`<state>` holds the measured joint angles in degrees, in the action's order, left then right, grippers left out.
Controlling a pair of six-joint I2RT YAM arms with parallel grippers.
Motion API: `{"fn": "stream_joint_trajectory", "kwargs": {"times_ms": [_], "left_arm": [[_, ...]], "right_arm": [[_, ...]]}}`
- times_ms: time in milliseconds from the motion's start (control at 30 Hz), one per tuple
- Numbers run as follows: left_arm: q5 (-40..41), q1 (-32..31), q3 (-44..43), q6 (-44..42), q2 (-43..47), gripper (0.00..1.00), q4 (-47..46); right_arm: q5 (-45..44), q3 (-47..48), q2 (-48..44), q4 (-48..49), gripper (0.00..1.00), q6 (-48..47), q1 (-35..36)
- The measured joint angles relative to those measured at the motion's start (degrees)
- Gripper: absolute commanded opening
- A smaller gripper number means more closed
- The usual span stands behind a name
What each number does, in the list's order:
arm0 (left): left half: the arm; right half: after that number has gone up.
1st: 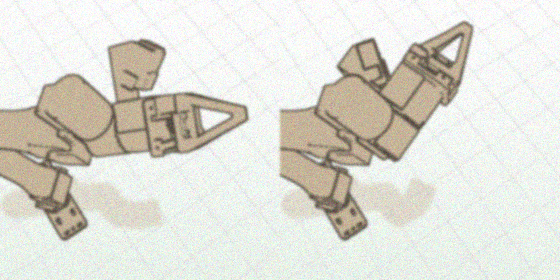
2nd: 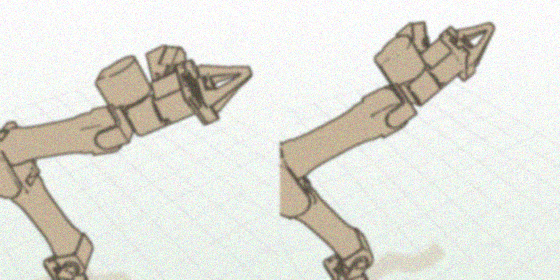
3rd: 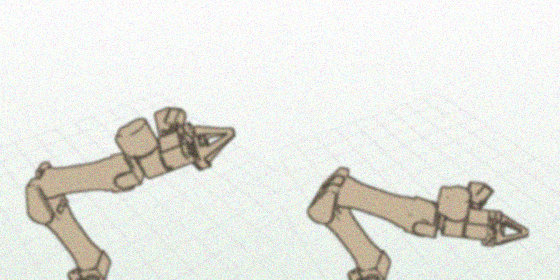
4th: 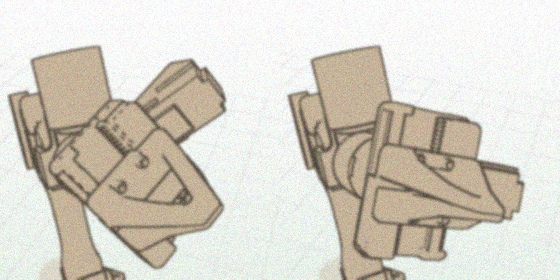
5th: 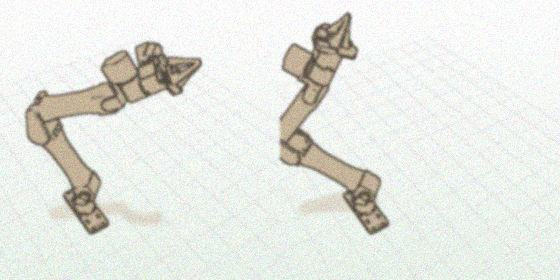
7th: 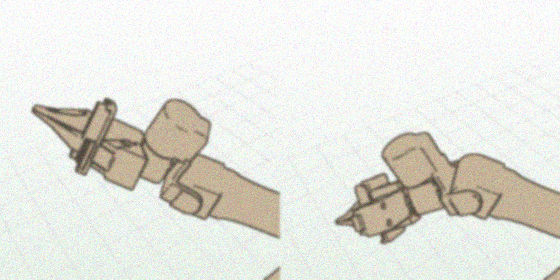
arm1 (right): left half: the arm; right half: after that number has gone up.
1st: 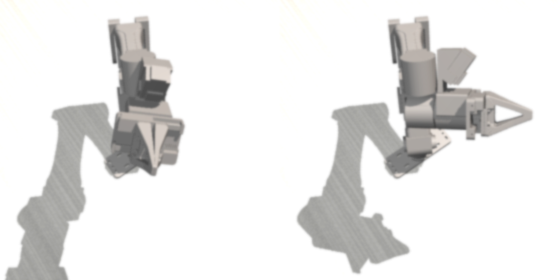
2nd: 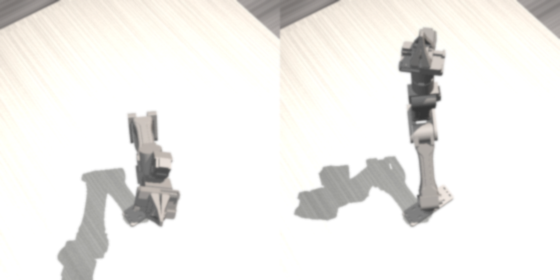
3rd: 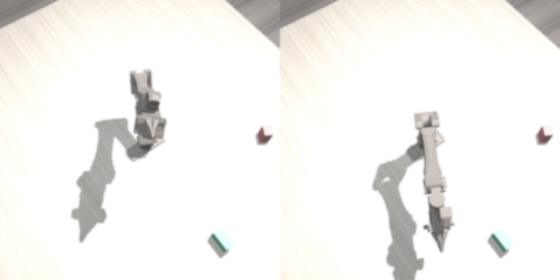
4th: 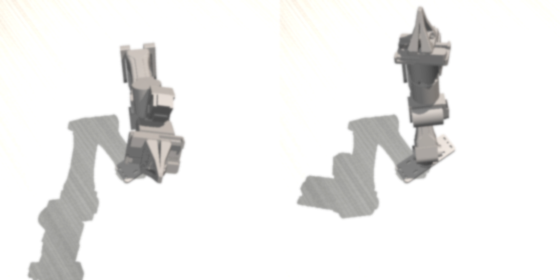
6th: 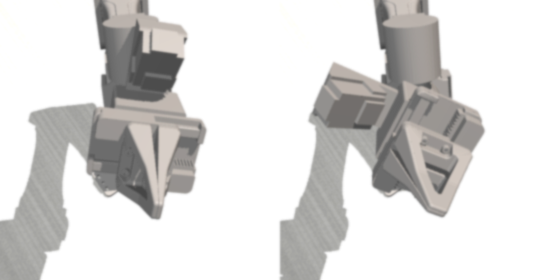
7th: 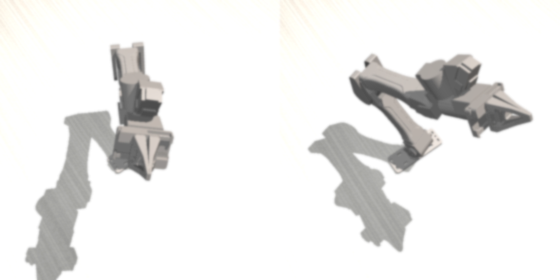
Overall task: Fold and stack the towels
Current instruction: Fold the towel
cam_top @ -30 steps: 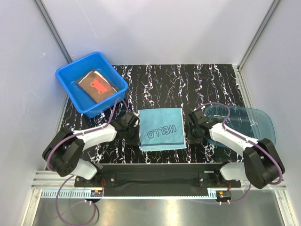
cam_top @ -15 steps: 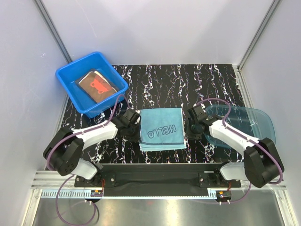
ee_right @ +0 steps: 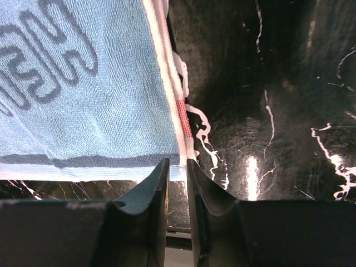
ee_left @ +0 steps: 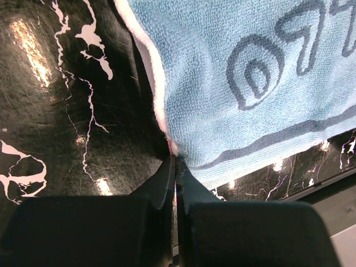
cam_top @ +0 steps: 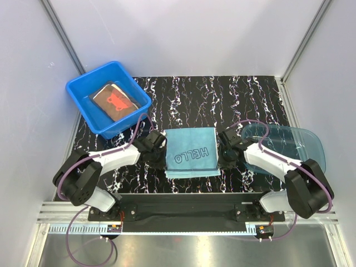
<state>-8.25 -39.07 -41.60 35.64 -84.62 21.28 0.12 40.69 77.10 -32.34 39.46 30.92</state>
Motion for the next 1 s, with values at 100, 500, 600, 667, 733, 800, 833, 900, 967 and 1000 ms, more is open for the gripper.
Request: {"fn": "stream_joint_trajectory", "kwargs": {"times_ms": [100, 500, 600, 667, 733, 800, 833, 900, 967, 1000], "left_arm": [[0.0, 0.0, 0.0, 0.0, 0.0, 0.0, 0.0], [0.0, -0.1, 0.0, 0.0, 0.0, 0.0, 0.0], [0.0, -0.1, 0.0, 0.0, 0.0, 0.0, 0.0], [0.0, -0.2, 0.0, 0.0, 0.0, 0.0, 0.0], [0.0, -0.2, 0.0, 0.0, 0.0, 0.0, 0.0], [0.0, -0.3, 0.0, 0.0, 0.0, 0.0, 0.0], [0.0, -0.3, 0.0, 0.0, 0.0, 0.0, 0.1], [0.1, -0.3, -0.4, 0.0, 0.0, 0.0, 0.9], [0.6, -0.3, -1.6, -0.1, 0.0, 0.0, 2.8], [0.9, -0.3, -2.6, -0.2, 0.0, 0.0, 4.0]], "right_arm": [[0.0, 0.0, 0.6, 0.0, 0.26, 0.4, 0.7], [-0.7, -0.1, 2.2, 0.0, 0.26, 0.9, 1.8], [-0.7, -0.1, 2.5, 0.1, 0.21, 0.9, 2.1], [-0.7, -0.2, 2.6, 0.2, 0.13, 0.8, 2.1], [-0.8, -0.3, 2.6, 0.2, 0.01, 0.9, 2.1], [-1.2, -0.2, 2.6, 0.1, 0.0, 0.8, 2.2], [-1.5, -0.2, 2.6, -0.1, 0.0, 0.8, 2.2], [-2.2, 0.2, 2.6, -0.8, 0.0, 0.7, 2.2], [-2.8, 1.6, 2.3, -2.5, 0.0, 0.2, 2.2], [-3.2, 2.5, 2.1, -3.4, 0.0, -0.2, 2.2]]}}
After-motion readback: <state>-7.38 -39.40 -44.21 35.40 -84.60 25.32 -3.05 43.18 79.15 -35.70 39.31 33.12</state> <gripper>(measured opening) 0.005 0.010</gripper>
